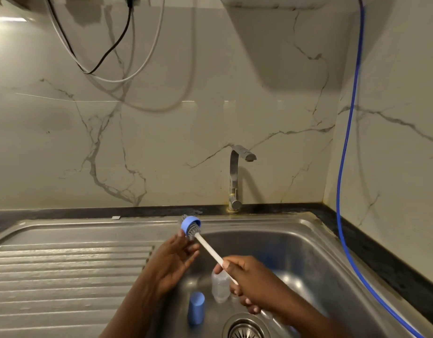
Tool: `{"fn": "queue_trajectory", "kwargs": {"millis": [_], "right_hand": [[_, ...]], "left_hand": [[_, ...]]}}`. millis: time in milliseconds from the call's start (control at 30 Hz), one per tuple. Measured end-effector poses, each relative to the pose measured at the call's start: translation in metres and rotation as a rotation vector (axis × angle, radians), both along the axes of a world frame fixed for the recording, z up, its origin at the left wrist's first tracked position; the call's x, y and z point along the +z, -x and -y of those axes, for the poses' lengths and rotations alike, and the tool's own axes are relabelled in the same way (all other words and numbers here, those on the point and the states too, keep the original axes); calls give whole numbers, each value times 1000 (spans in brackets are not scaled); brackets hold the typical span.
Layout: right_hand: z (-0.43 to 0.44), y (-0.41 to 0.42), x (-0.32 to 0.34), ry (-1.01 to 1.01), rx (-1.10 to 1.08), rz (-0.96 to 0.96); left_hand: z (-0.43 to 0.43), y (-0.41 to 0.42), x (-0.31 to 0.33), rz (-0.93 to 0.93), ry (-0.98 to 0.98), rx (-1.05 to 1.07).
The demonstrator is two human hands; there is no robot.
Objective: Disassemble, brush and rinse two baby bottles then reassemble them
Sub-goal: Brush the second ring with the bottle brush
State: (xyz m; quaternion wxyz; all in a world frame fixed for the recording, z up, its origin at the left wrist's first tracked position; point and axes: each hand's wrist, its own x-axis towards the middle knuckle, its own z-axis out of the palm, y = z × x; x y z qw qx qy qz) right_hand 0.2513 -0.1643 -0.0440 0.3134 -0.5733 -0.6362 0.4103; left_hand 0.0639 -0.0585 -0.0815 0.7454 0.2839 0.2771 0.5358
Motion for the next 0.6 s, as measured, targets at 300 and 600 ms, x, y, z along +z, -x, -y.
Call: {"fn": "queue_trajectory", "kwargs": {"millis": [300, 600], "right_hand": [[-10, -7, -19, -328, -13, 544], [-2, -9, -1, 231, 99, -273]], "left_hand": [[2, -4, 3, -146, 58, 76], [5, -1, 0, -26, 18, -162]]}}
